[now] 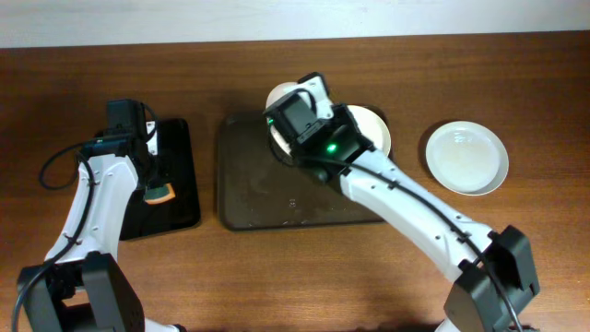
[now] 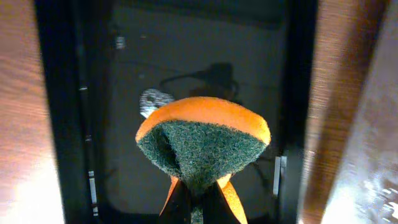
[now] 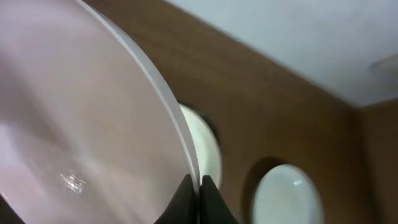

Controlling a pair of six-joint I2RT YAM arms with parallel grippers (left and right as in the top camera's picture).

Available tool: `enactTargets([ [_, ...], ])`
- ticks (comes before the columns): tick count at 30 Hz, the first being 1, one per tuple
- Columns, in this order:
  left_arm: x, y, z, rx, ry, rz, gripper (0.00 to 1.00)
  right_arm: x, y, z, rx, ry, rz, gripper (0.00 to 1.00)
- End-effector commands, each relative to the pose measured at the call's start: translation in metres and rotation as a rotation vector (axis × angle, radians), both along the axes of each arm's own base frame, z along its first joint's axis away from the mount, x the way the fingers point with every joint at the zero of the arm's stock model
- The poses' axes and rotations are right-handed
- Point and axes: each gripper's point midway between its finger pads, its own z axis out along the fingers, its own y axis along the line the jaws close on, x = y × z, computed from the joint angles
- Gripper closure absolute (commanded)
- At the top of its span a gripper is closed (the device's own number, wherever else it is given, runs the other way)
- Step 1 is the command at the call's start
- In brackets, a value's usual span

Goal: Clean dirty plates on tray and stack at the side
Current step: 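Lift the rear plate with the right gripper and stack it on the cleaned plate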

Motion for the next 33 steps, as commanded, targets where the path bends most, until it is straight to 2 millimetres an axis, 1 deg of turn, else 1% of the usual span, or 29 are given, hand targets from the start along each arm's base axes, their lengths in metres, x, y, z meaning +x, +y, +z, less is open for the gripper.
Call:
enactTargets([
  [1, 0.007, 0.015, -0.009, 0.066, 0.020, 0.037, 1.00, 0.001, -0.005, -0.006, 0.289, 0.078, -0.058, 0.96],
  [5, 0.013, 0.016, -0.030, 0.064, 0.046, 0.036, 1.00, 0.007, -0.034, -0.010, 0.454, 0.144, -0.152, 0.96],
  [8, 0.020, 0.016, -0.041, 0.064, 0.046, 0.035, 1.00, 0.011, -0.054, -0.009, 0.594, 0.201, -0.172, 0.96],
  [11, 0.027, 0.015, -0.047, 0.055, 0.032, 0.032, 1.00, 0.011, -0.075, -0.013, 0.721, 0.270, -0.194, 0.96],
  [13, 0.031, 0.014, -0.049, 0.045, 0.017, 0.029, 1.00, 0.009, -0.096, -0.016, 0.797, 0.314, -0.234, 0.96],
  [15, 0.034, 0.012, -0.050, 0.037, 0.009, 0.022, 1.00, 0.008, -0.113, -0.017, 0.836, 0.330, -0.270, 0.96],
  [17, 0.040, 0.005, -0.051, 0.015, -0.008, -0.013, 1.00, 0.007, -0.132, -0.018, 0.878, 0.339, -0.310, 0.96],
  [19, 0.043, 0.003, -0.050, 0.018, -0.019, -0.024, 1.00, 0.004, -0.153, -0.019, 0.904, 0.343, -0.360, 0.96],
  [22, 0.044, 0.000, -0.051, 0.018, -0.019, -0.031, 1.00, 0.000, -0.191, -0.022, 0.923, 0.325, -0.455, 0.96],
  [26, 0.038, -0.001, -0.061, 0.013, 0.021, -0.031, 1.00, -0.006, -0.247, -0.023, 0.952, 0.268, -0.589, 0.96],
  [29, 0.033, -0.001, -0.065, 0.009, 0.047, -0.030, 1.00, -0.019, -0.284, -0.028, 0.958, 0.254, -0.693, 0.96],
  [33, 0.032, -0.001, -0.065, 0.009, 0.052, -0.031, 1.00, -0.044, -0.329, -0.045, 0.988, 0.275, -0.847, 0.96],
])
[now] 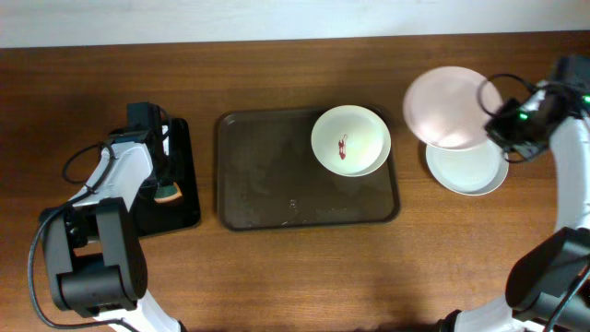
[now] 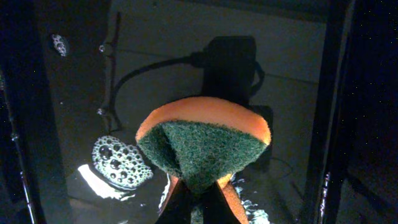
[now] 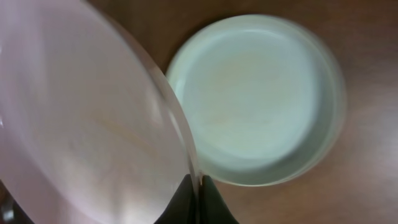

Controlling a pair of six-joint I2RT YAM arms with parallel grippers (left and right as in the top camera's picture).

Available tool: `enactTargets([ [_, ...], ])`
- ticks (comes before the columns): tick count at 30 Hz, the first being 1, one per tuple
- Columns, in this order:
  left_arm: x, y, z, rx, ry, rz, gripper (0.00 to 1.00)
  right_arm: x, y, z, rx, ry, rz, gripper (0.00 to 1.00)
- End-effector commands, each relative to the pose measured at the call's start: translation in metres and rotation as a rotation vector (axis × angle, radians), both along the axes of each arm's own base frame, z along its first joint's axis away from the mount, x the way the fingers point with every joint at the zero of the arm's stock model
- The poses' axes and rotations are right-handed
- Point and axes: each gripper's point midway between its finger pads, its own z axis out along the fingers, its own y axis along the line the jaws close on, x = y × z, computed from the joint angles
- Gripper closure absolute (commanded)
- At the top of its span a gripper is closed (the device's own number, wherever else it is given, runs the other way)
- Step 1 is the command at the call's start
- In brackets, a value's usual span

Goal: Clean dirty plates on tray and stack at the side
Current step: 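Lift the rear plate with the right gripper and stack it on the cleaned plate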

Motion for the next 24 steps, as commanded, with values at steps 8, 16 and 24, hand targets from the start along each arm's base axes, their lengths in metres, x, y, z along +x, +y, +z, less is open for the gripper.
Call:
enactTargets([
  [8, 0.005, -0.002, 0.003, -0.005, -0.009, -0.022, 1.00, -0.029, -0.052, -0.026, 0.044, 0.085, -0.120, 0.96],
  [16, 0.001, -0.002, 0.002, -0.006, 0.008, -0.022, 1.00, -0.036, -0.058, -0.053, 0.037, 0.175, -0.132, 0.96],
  [24, 0.000, -0.002, 0.002, -0.007, 0.012, -0.022, 1.00, -0.043, -0.058, -0.067, 0.043, 0.238, -0.136, 0.80],
])
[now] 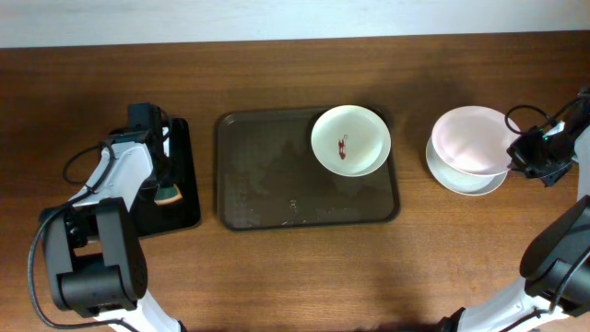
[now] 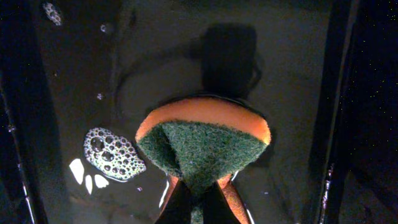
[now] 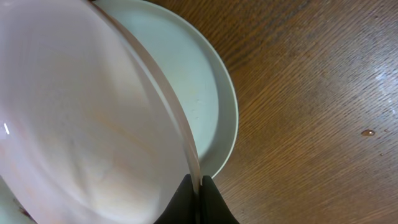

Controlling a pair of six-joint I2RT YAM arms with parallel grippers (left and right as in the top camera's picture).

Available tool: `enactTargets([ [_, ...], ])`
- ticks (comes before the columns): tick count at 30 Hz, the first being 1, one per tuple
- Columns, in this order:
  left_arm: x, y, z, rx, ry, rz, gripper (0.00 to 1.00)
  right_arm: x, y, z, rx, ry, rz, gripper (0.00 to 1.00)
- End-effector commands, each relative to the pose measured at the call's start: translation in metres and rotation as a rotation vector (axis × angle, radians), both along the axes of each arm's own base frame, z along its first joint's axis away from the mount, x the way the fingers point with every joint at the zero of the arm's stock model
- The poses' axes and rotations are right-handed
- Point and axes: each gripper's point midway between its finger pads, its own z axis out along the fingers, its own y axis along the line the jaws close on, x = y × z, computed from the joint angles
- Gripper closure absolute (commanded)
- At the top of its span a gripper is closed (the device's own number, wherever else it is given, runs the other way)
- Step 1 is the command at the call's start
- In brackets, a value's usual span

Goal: Clean dirty plates on tray and stack at the side

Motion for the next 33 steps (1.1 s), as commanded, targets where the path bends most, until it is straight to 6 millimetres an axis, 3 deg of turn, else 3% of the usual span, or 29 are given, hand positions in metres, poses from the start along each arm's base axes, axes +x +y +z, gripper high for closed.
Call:
enactTargets([
  [1, 0.005, -0.002, 0.003, -0.005, -0.007, -0.022, 1.00, -0.003, 0.000, -0.006, 0.002, 0.022, 0.001, 0.57],
  [2, 0.005, -0.002, 0.003, -0.005, -0.006, -0.022, 1.00, -0.005, 0.002, -0.006, 0.011, 0.030, 0.002, 0.39],
  [3, 0.004, -0.002, 0.003, -0.006, -0.004, -0.022, 1.00, -0.008, 0.004, -0.006, 0.020, 0.041, 0.003, 0.31],
  [4, 0.004, -0.002, 0.003, -0.005, -0.003, -0.022, 1.00, -0.010, 0.006, -0.006, 0.026, 0.048, 0.008, 0.16],
  [6, 0.004, -0.002, 0.003, -0.005, -0.003, -0.022, 1.00, -0.006, 0.016, -0.004, 0.068, 0.016, 0.074, 0.01],
  [13, 0.004, -0.002, 0.002, -0.006, -0.001, -0.022, 1.00, 0.003, 0.044, 0.001, 0.144, -0.047, 0.217, 0.01],
  [15, 0.003, -0.002, -0.001, -0.006, 0.007, -0.023, 1.00, 0.007, 0.054, 0.001, 0.139, -0.049, 0.271, 0.06],
  [21, 0.001, -0.007, -0.008, -0.035, 0.024, -0.032, 1.00, 0.018, 0.083, 0.001, 0.127, -0.058, 0.392, 0.09],
  [33, 0.031, -0.040, -0.002, -0.173, -0.101, -0.098, 0.99, 0.031, 0.139, 0.001, 0.120, -0.059, 0.565, 0.10],
])
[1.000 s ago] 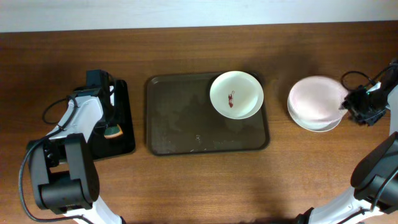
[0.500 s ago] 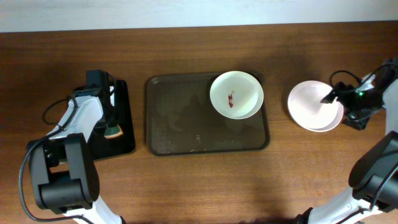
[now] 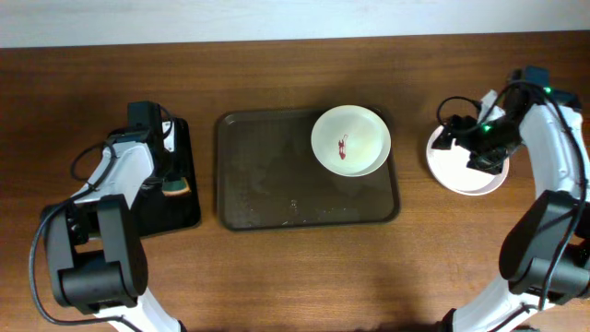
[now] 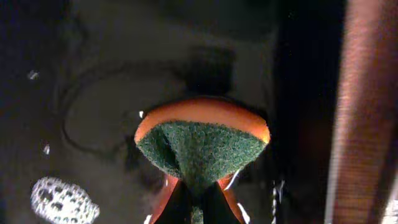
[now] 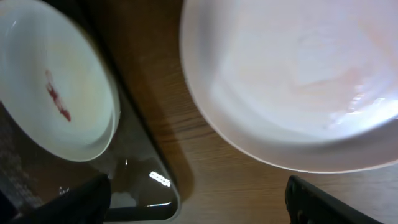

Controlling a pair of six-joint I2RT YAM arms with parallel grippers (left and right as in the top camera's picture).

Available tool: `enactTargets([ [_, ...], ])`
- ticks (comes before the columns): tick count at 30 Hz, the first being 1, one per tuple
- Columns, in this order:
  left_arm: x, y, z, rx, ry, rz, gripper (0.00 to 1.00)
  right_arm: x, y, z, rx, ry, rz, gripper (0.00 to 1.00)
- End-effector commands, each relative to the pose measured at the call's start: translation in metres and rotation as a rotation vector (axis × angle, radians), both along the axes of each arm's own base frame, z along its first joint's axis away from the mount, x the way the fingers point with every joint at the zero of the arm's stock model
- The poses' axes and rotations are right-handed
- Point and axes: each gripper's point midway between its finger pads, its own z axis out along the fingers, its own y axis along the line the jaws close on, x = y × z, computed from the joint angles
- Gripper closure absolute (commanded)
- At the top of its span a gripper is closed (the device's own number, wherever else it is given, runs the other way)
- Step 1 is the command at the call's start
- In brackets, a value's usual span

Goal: Clean dirty plates on tray and stack at the side

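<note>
One dirty white plate (image 3: pixel 350 140) with a red smear lies at the far right of the brown tray (image 3: pixel 277 184); the right wrist view shows it too (image 5: pixel 50 87). To the right of the tray, a pale pink plate (image 5: pixel 292 68) rests on a white plate (image 3: pixel 466 171). My right gripper (image 3: pixel 461 143) hovers open over that stack's left side, its fingers (image 5: pixel 81 199) wide apart and empty. My left gripper (image 4: pixel 199 199) is shut on an orange and green sponge (image 4: pixel 202 140) low in the black wash tray (image 3: pixel 175 212).
The wash tray holds dark water with a patch of foam (image 4: pixel 62 202). Its right wall (image 4: pixel 298 112) is close to the sponge, with bare wood table (image 4: pixel 367 112) beyond. The left half of the brown tray is wet and bare.
My right gripper has let go of the pink plate, which now lies on the white plate, and stands open over the stack's left side. The sponge has shifted toward the wash tray's right wall.
First my right gripper held the pink plate by its rim over the brown tray. Then it held it above the white plate at the right, then tilted onto that plate, and now the plate lies there released. My left gripper kept the sponge in the wash tray throughout.
</note>
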Motion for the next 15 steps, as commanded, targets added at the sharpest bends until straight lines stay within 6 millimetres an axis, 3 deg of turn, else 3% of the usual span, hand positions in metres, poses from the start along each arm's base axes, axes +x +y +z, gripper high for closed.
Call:
enactTargets([
  [1, 0.012, -0.018, 0.002, -0.048, -0.030, -0.052, 0.99, 0.001, 0.017, -0.004, 0.009, 0.003, 0.056, 0.10],
  [11, 0.032, -0.030, 0.009, -0.052, -0.114, -0.087, 0.93, 0.000, 0.028, -0.003, 0.010, 0.010, 0.085, 0.13],
  [15, 0.039, -0.045, 0.012, -0.074, -0.149, -0.123, 0.90, 0.000, 0.028, 0.000, 0.007, -0.001, 0.097, 0.13],
])
